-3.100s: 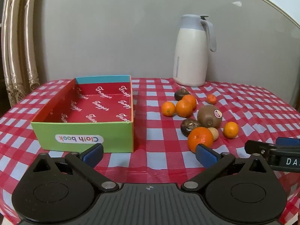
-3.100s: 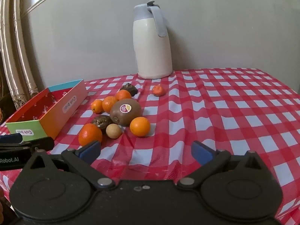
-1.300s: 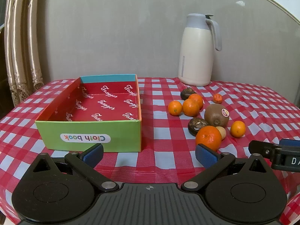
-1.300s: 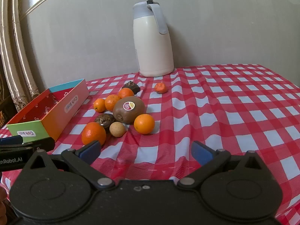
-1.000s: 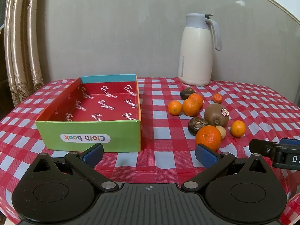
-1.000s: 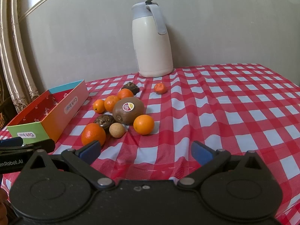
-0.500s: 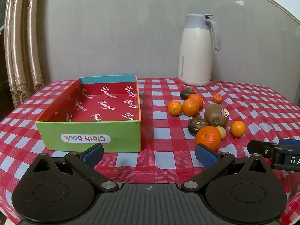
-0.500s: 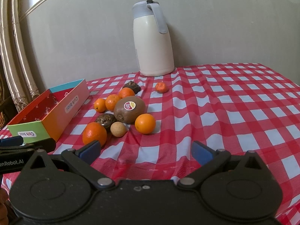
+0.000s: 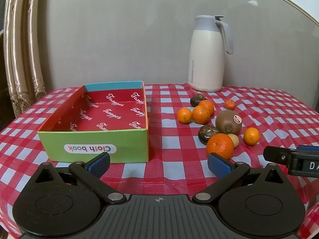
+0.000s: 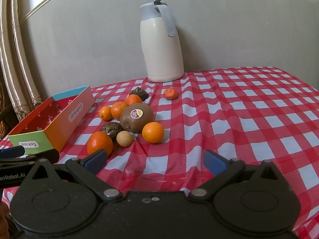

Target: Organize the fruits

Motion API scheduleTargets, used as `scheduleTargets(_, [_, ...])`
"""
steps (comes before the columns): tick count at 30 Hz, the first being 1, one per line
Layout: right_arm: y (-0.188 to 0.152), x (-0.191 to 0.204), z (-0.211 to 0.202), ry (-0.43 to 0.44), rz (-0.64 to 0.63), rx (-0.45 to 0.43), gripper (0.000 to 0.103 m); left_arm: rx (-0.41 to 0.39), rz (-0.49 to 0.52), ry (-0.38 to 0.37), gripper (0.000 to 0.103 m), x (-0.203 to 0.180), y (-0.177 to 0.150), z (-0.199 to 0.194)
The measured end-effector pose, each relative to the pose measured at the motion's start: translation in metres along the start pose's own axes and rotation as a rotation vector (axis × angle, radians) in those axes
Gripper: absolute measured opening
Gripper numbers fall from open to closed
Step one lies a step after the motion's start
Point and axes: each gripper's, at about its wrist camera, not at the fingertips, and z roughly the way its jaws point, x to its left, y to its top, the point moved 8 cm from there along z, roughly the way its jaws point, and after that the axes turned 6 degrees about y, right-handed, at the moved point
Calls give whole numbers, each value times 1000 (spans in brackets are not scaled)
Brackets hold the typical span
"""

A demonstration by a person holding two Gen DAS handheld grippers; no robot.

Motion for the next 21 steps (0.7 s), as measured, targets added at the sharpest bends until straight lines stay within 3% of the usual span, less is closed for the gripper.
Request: scheduleTargets(21, [4, -3, -7, -6, 19, -23, 103, -24, 20, -7, 103, -4, 1, -6])
